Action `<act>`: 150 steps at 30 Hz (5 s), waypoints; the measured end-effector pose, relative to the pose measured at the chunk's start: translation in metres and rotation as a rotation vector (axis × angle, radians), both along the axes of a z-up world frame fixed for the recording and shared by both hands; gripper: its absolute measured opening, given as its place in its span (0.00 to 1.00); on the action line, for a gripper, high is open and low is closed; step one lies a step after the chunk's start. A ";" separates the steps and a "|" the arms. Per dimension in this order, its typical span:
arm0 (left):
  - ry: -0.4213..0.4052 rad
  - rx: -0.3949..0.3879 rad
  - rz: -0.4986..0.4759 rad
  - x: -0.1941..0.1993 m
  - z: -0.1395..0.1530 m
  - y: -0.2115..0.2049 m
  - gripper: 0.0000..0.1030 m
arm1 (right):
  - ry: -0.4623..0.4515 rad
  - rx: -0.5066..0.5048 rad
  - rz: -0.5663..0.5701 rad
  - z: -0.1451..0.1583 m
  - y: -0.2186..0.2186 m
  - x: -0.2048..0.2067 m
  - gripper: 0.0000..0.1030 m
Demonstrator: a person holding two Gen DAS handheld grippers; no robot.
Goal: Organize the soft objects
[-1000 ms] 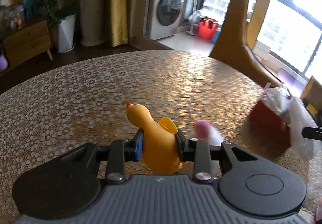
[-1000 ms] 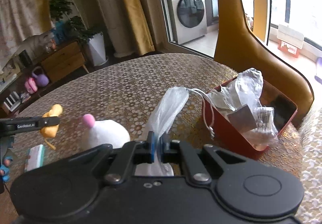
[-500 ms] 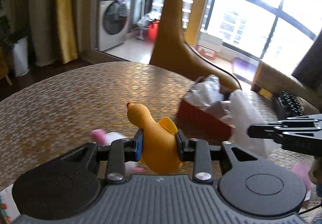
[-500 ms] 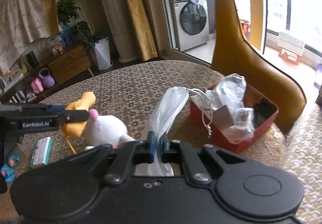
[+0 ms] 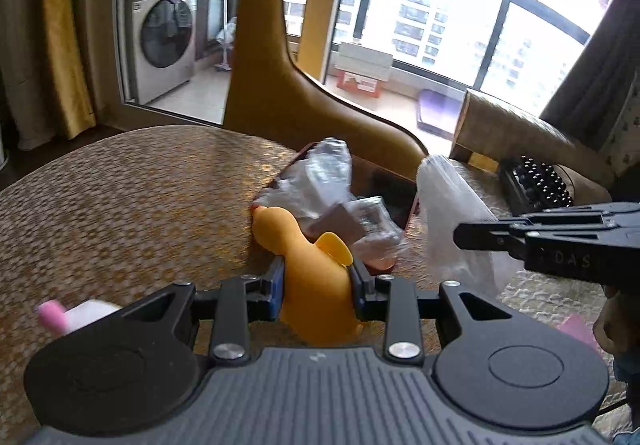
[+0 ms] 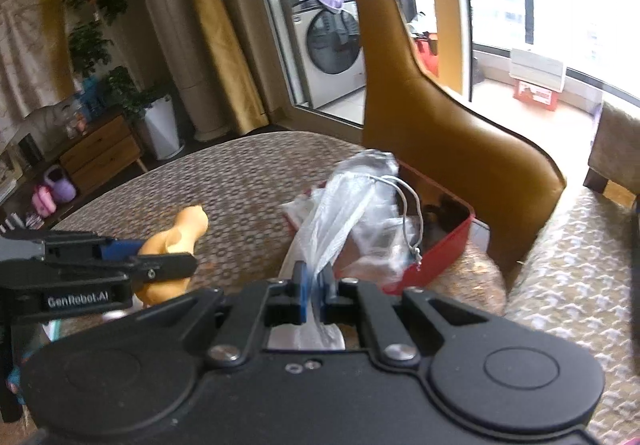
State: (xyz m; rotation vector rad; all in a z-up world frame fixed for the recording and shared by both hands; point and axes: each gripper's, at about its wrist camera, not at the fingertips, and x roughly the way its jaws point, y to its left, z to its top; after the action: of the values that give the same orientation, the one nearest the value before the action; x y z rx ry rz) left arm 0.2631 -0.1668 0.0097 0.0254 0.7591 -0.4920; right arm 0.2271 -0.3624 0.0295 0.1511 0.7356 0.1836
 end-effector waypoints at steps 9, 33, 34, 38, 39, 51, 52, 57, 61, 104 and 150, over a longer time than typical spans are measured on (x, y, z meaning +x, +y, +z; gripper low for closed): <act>0.001 0.027 -0.052 0.034 -0.017 -0.062 0.31 | 0.036 -0.020 -0.033 -0.016 -0.040 0.046 0.05; 0.073 0.038 0.032 0.148 -0.073 -0.097 0.31 | 0.107 -0.112 0.079 -0.072 -0.026 0.122 0.08; 0.081 0.031 0.029 0.150 -0.076 -0.098 0.31 | 0.108 -0.119 0.086 -0.074 -0.025 0.122 0.08; 0.093 0.024 0.020 0.156 -0.083 -0.102 0.31 | 0.111 -0.134 0.083 -0.080 -0.025 0.123 0.10; 0.099 0.023 0.020 0.157 -0.085 -0.103 0.31 | 0.114 -0.134 0.077 -0.081 -0.025 0.124 0.11; 0.143 0.047 0.035 0.158 -0.101 -0.102 0.53 | 0.087 -0.120 0.043 -0.080 -0.027 0.119 0.26; 0.140 0.045 0.039 0.157 -0.100 -0.101 0.57 | 0.082 -0.121 0.040 -0.079 -0.027 0.118 0.28; 0.102 0.030 0.041 0.148 -0.091 -0.095 0.63 | 0.071 -0.120 0.032 -0.076 -0.028 0.113 0.37; 0.087 0.016 0.048 0.142 -0.083 -0.089 0.63 | 0.062 -0.100 0.029 -0.073 -0.029 0.107 0.44; -0.189 -0.081 0.046 -0.071 0.019 -0.001 0.81 | -0.330 -0.089 0.058 0.014 0.019 -0.075 0.84; -0.280 -0.088 0.137 -0.147 0.024 0.028 1.00 | -0.389 -0.031 -0.011 0.015 0.013 -0.127 1.00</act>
State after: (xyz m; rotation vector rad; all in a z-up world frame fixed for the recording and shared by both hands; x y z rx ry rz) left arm 0.1165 -0.1391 0.0337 -0.0391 0.4606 -0.3809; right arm 0.1000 -0.3498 0.0444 0.0862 0.3500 0.1839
